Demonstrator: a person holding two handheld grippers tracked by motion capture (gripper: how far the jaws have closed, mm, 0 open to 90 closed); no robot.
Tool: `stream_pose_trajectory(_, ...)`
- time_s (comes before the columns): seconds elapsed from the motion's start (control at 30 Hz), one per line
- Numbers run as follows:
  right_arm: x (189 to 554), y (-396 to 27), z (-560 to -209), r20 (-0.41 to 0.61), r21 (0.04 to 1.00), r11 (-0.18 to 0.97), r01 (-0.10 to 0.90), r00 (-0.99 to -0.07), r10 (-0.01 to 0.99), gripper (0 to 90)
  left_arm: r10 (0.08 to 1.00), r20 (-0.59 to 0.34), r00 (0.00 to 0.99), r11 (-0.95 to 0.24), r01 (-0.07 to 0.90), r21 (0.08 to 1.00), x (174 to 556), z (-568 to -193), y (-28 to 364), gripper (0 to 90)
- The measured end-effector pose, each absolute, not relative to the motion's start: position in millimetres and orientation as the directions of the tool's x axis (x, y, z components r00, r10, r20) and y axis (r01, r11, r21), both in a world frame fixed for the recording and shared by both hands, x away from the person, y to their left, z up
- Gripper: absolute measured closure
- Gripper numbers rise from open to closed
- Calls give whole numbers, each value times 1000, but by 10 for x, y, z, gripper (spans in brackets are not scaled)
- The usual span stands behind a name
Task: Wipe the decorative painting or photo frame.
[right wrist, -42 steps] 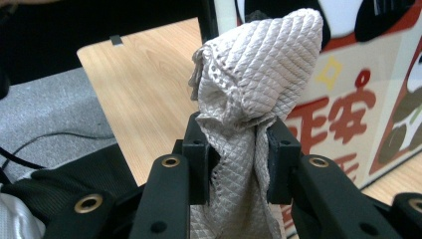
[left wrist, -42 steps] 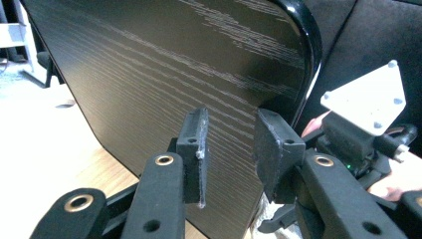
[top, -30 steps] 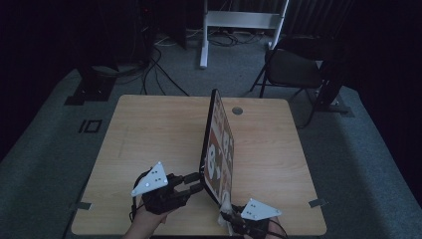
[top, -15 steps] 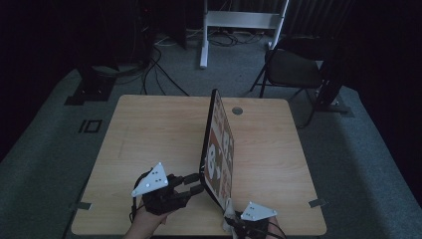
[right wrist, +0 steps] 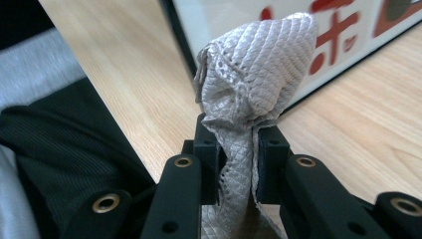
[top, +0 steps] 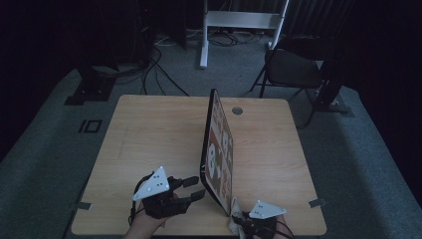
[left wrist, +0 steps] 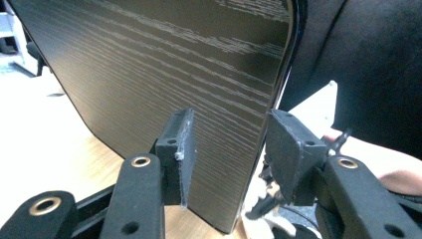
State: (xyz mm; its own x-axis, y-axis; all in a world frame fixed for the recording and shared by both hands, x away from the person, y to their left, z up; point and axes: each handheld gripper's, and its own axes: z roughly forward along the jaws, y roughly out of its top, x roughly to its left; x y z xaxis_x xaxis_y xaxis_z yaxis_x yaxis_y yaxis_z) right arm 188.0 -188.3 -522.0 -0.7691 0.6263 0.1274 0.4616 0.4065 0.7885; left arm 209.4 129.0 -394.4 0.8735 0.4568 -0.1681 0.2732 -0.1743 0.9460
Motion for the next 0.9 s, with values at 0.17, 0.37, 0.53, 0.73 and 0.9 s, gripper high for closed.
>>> stream_pose_trajectory(0.17,1918,-2036,-5145,129,814,346,466,-727,675,761,448,-191,874,-152,285,946,2072,-3928,1251,493)
stream_pose_trajectory(0.37,1993,-2152,-4989,121,853,277,442,-684,719,760,442,-219,870,-131,305,943,2052,-3932,1166,466)
stream_pose_trajectory(0.53,2059,-2163,-4726,97,900,229,371,-682,725,760,481,-215,850,-124,309,943,2047,-3948,1094,476)
stream_pose_trajectory(0.73,2141,-2025,-4199,53,955,181,236,-733,678,760,536,-201,820,-126,313,941,2030,-3958,1080,587)
stream_pose_trajectory(0.9,2179,-1825,-3747,24,987,113,118,-788,615,760,554,-197,809,-127,316,940,2025,-3967,1090,613)
